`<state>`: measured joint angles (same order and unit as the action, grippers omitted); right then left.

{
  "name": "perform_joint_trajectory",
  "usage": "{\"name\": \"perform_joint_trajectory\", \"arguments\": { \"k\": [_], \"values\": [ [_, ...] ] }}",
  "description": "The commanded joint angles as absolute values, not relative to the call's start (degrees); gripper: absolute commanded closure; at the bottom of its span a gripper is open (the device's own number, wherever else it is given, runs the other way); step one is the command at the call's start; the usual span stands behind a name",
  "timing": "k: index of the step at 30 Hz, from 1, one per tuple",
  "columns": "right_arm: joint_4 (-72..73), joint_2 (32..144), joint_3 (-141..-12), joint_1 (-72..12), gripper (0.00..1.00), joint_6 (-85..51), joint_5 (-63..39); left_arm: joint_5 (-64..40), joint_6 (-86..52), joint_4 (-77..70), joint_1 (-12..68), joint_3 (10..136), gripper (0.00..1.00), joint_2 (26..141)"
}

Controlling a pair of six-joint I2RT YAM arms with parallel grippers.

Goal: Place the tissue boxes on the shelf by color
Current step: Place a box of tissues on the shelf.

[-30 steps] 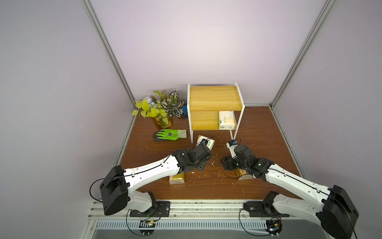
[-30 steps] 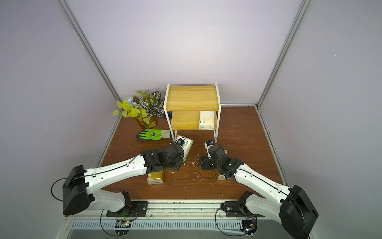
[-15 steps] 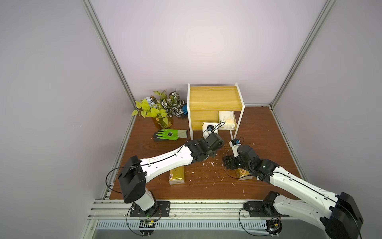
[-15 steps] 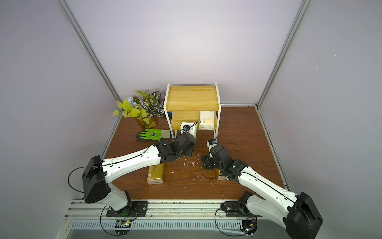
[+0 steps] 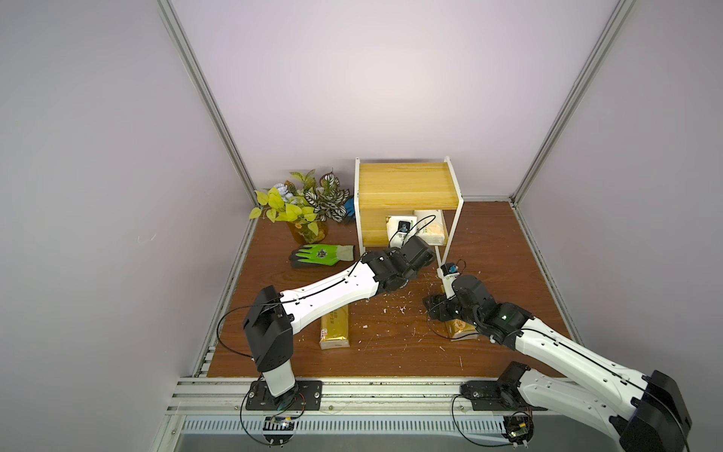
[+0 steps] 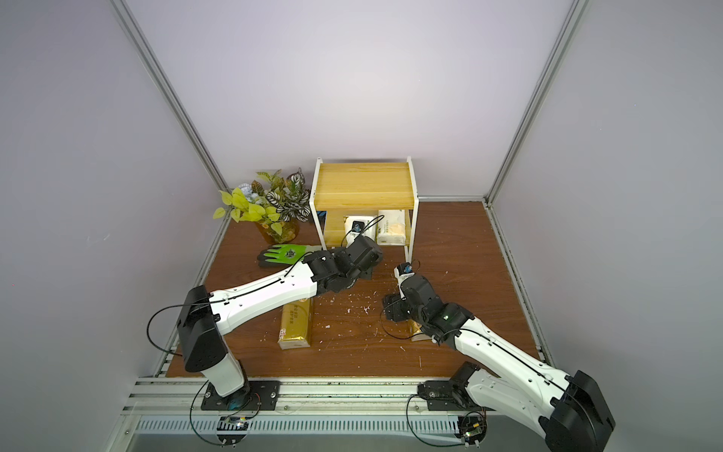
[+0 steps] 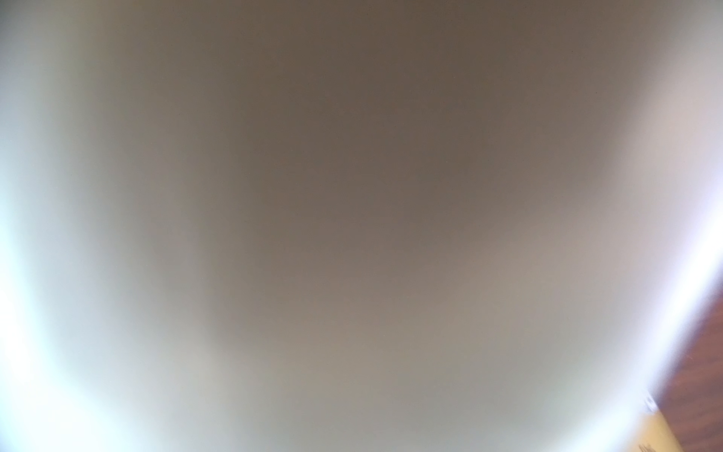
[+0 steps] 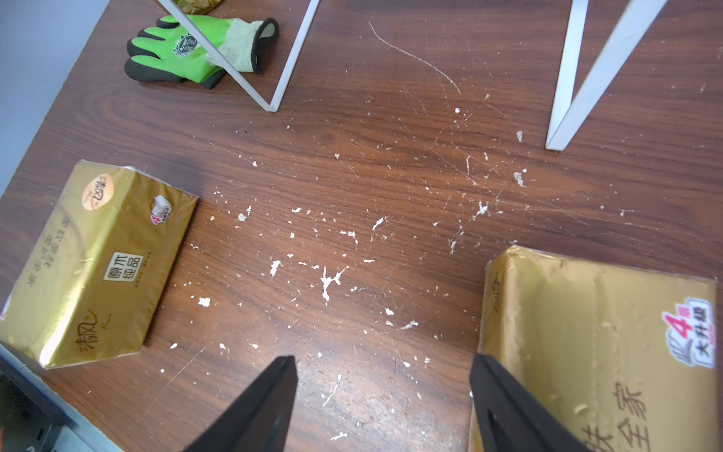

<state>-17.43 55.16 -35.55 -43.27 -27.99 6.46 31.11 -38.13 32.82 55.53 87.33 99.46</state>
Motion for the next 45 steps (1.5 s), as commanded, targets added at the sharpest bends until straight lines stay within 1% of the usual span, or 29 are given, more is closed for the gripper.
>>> {"name": "perform_joint_trajectory", "arguments": {
  "k": [1, 10, 16, 20, 21, 22, 25, 26, 28, 31, 34, 39, 43, 44, 45],
  "values": [
    [-17.3, 53.9, -34.8, -43.1, 0.23, -29.0, 8.0, 35.8, -36.3, 33.5, 53.8, 89.4, 1.00, 100.9],
    [-17.5, 53.0, -34.2, -43.1, 0.23, -29.0, 8.2, 41.1, -35.0, 33.3, 53.3, 91.8, 1.00, 104.1],
    [-17.6, 53.0, -34.0, -43.1, 0.23, -29.1, 8.1, 41.9, -34.5, 32.1, 52.7, 91.6, 0.91, 105.2],
    [-17.7, 52.9, -34.0, -43.1, 0.23, -28.9, 8.1, 42.0, -34.3, 31.6, 52.2, 91.6, 0.80, 105.3],
    [-17.8, 53.0, -33.9, -43.1, 0.23, -29.0, 8.1, 42.0, -33.9, 31.5, 52.1, 91.8, 0.76, 105.5],
    [-17.8, 53.0, -33.9, -43.1, 0.23, -29.0, 8.1, 42.1, -33.6, 31.4, 52.0, 92.0, 0.69, 105.6],
    [-17.8, 53.0, -33.9, -43.1, 0.23, -29.1, 8.1, 42.2, -33.3, 31.3, 52.0, 92.2, 0.42, 105.9],
    [-17.8, 53.0, -33.9, -43.1, 0.23, -29.2, 8.1, 42.3, -33.1, 31.1, 52.0, 92.1, 0.38, 105.9],
    [-17.8, 52.9, -33.8, -43.1, 0.23, -29.2, 8.1, 42.3, -32.7, 30.8, 52.0, 91.9, 0.32, 106.0],
    [-17.9, 52.8, -33.9, -43.1, 0.23, -29.0, 8.1, 42.8, -32.4, 30.7, 52.0, 91.9, 0.27, 106.2],
    [-18.1, 52.8, -34.1, -43.1, 0.23, -28.9, 8.1, 42.9, -32.5, 30.2, 51.9, 91.7, 0.23, 106.0],
    [-18.2, 52.6, -34.0, -43.1, 0.23, -28.8, 7.7, 42.4, -30.6, 28.0, 52.0, 91.2, 0.19, 105.6],
    [-18.5, 52.6, -34.3, -43.1, 0.23, -28.7, 7.7, 43.2, -28.9, 27.0, 51.6, 91.3, 0.13, 106.1],
    [-18.6, 52.6, -34.4, -43.1, 0.23, -28.6, 7.7, 43.6, -28.7, 26.8, 51.4, 91.3, 0.10, 106.4],
    [-18.8, 52.6, -34.4, -43.1, 0.23, -28.5, 7.7, 43.4, -28.2, 26.5, 51.3, 91.4, 0.04, 106.7]
  ]
}}
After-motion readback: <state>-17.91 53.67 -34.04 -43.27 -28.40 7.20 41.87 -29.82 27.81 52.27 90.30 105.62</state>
